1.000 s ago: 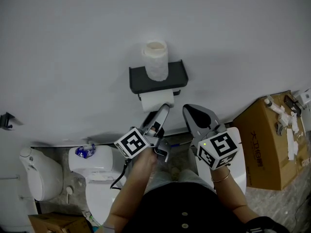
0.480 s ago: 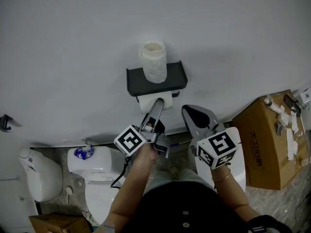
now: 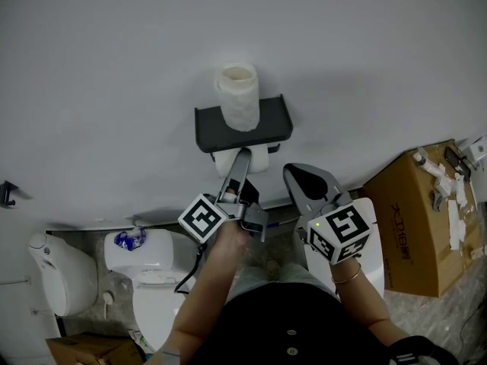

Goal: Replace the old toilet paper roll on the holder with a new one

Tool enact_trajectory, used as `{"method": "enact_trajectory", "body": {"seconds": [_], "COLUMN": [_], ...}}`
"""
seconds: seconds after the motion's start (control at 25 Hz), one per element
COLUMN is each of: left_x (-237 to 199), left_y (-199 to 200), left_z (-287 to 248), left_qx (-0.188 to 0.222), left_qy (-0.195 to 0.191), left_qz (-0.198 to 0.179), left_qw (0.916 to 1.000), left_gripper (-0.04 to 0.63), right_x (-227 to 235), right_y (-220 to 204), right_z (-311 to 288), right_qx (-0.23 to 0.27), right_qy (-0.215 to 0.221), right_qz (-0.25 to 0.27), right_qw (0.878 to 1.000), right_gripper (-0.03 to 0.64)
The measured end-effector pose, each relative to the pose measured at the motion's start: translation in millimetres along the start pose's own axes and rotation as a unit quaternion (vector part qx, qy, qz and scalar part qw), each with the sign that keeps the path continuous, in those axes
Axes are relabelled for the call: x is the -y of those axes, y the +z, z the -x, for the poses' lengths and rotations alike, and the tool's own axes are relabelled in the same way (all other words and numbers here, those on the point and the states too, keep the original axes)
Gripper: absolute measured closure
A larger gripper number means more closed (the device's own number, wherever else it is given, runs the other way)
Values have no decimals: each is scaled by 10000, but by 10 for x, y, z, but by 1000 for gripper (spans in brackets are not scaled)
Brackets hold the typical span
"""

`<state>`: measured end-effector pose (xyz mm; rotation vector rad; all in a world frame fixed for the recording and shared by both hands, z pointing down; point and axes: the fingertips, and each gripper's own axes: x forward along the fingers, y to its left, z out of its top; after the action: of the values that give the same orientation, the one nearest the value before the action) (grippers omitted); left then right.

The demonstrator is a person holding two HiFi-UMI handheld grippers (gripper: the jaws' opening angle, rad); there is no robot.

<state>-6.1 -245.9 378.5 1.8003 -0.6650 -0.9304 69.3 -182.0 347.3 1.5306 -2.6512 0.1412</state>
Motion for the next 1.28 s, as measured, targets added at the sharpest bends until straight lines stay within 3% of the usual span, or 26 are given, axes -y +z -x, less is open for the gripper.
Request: {"method": "enact_trajectory", "body": {"seconds": [0.68,1.28], "left_x": [0,24], "left_y": [-65,-437], "left_z": [-9,-252], "left_qx": [-361,-847], "left_qy": [-61,-188], "left_qz": [107,187], "left_qw": [9993,9961], "left_gripper": [190,190], "right_x": [79,321], "right_y": [29,69], "right_z": [17,243], "right_qx": [108,205], "right_qy": [-176,-623], "right_qz": [-58,-116], "right_qw": [9998,9978], "right_gripper": [615,615]}}
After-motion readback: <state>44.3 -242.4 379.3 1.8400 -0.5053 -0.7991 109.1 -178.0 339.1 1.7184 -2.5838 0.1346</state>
